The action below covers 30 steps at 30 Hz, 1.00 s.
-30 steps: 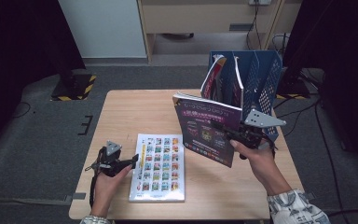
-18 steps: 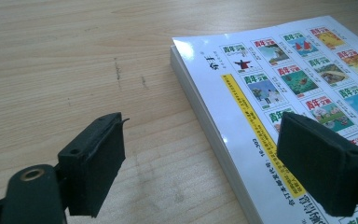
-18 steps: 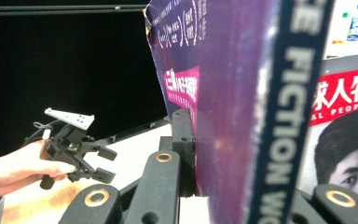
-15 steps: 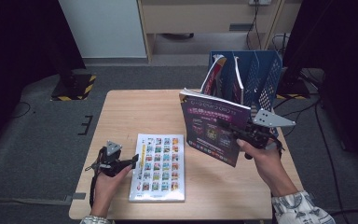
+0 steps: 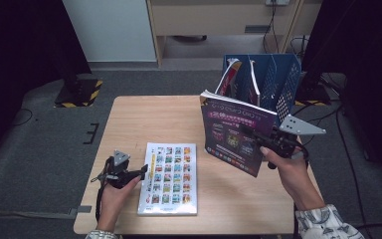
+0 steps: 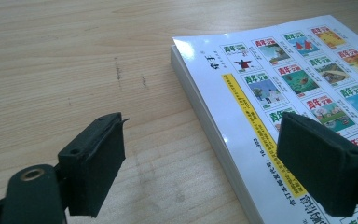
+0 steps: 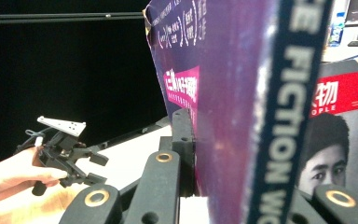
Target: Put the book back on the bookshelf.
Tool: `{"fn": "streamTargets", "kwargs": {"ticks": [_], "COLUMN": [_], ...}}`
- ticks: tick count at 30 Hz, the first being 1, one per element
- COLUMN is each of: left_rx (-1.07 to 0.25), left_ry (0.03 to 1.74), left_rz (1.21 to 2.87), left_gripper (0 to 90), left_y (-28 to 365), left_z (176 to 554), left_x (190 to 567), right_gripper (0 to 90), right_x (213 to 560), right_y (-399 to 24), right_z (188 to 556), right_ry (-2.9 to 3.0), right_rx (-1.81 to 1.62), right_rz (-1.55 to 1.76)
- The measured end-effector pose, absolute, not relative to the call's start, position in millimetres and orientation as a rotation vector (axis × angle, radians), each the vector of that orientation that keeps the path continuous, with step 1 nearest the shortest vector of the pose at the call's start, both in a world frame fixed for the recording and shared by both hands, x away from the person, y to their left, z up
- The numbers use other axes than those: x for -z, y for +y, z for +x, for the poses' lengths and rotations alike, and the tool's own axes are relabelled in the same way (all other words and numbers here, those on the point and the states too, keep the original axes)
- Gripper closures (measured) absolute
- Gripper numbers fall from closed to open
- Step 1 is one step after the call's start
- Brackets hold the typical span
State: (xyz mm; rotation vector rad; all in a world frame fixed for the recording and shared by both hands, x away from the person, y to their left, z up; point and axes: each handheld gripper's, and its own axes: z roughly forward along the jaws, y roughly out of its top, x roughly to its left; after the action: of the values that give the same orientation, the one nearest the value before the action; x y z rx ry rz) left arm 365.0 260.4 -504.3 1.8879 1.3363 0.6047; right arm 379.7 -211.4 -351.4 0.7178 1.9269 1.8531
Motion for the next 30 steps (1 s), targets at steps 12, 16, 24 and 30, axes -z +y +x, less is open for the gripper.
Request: {"fn": "streamTargets", "kwargs": {"ticks": [12,16,24,30], "left_rx": [-0.604,-0.603,-0.604,-0.605], "left_ry": [1.337,1.337,1.337,1.334], "left_rz": [1.89,1.891,1.893,1.896], "left_gripper": [15.0,15.0,15.0,15.0], "left_y": [260.6,260.5,260.2,260.1], "left_z": [364.9,365.0,365.1,365.3], "left_x": [504.3,504.5,504.6,504.8], "right_gripper": [84.2,84.2,84.2,84.2], "right_x": [348.5,348.1,348.5,350.0], "right_y": [-222.5,-226.4,-231.0,-237.4], "right_z": [379.5,379.2,378.4,376.9], "right_ry": [1.904,1.895,1.885,1.874], "right_rx": [-1.842,-1.839,-1.833,-1.832], "right_rz": [0.747,0.754,0.766,0.778]}}
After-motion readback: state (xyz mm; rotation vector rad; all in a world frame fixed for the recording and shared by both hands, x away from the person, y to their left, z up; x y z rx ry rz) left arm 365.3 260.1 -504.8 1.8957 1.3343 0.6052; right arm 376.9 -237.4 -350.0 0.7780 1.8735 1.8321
